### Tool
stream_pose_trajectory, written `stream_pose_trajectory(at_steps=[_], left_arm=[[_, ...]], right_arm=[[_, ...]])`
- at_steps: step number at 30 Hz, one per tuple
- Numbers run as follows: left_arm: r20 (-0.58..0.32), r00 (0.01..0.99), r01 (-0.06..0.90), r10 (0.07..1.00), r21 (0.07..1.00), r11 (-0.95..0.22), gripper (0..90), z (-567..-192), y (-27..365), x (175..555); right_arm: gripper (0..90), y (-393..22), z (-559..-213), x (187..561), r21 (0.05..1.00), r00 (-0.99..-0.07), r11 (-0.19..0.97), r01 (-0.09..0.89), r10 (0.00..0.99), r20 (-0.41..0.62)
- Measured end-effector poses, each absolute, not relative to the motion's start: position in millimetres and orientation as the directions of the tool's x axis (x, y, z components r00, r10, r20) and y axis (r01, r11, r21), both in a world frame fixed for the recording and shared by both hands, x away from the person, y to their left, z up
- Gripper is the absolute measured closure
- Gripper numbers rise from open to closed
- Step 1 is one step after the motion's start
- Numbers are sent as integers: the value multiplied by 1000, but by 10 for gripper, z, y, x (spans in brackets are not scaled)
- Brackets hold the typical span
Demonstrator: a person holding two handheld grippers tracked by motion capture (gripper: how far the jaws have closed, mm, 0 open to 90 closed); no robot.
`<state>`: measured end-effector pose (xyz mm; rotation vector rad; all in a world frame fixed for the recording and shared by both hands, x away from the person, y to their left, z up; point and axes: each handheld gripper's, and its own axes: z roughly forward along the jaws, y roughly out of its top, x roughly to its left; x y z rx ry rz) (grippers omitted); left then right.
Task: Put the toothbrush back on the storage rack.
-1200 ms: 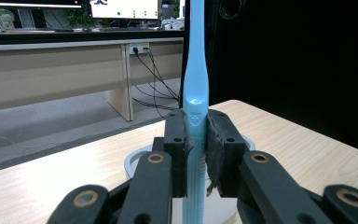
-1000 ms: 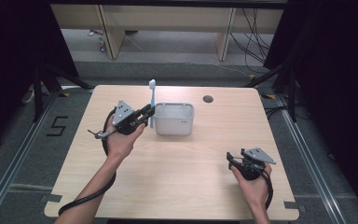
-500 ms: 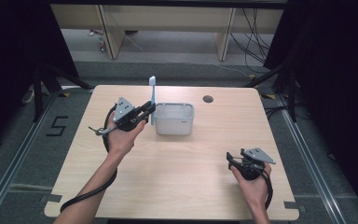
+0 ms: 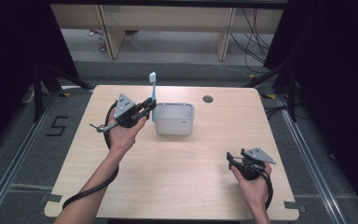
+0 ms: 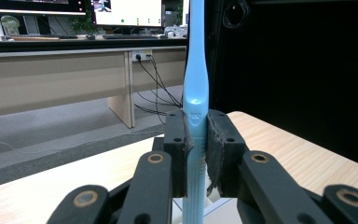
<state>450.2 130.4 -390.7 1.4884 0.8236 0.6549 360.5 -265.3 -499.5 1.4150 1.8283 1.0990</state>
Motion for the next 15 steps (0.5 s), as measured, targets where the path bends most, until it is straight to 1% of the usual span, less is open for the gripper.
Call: stream_pose_trajectory(at_steps=[4,5,6,8,11,12,14,15], left_arm=[[-65,583,109,810,994,2,785,-3893,1296,4515],[-68,581,110,811,994,4,786,-3891,1292,4521],[-70,582,112,810,994,6,785,-3890,1289,4534],[-67,579,111,812,994,3,785,-3889,1289,4548],[-69,578,110,813,994,6,785,-3886,1286,4559],[-69,578,108,813,994,8,785,-3884,1285,4564],[-68,576,106,815,994,8,785,-3873,1278,4576],[-68,576,106,815,994,8,785,-3873,1278,4576]], right_arm=[[379,-2661,-4998,3609,869,-276,105,483,960,37],[379,-2658,-4992,3605,867,-273,97,488,961,46],[379,-2632,-4994,3596,862,-258,59,504,962,85],[379,-2629,-4993,3594,862,-256,51,504,962,92],[379,-2631,-4992,3594,862,-256,53,504,962,91],[379,-2658,-4997,3609,870,-273,88,486,961,55],[379,-2658,-4996,3608,869,-273,89,487,961,54],[379,-2634,-4995,3596,862,-259,58,503,962,86]])
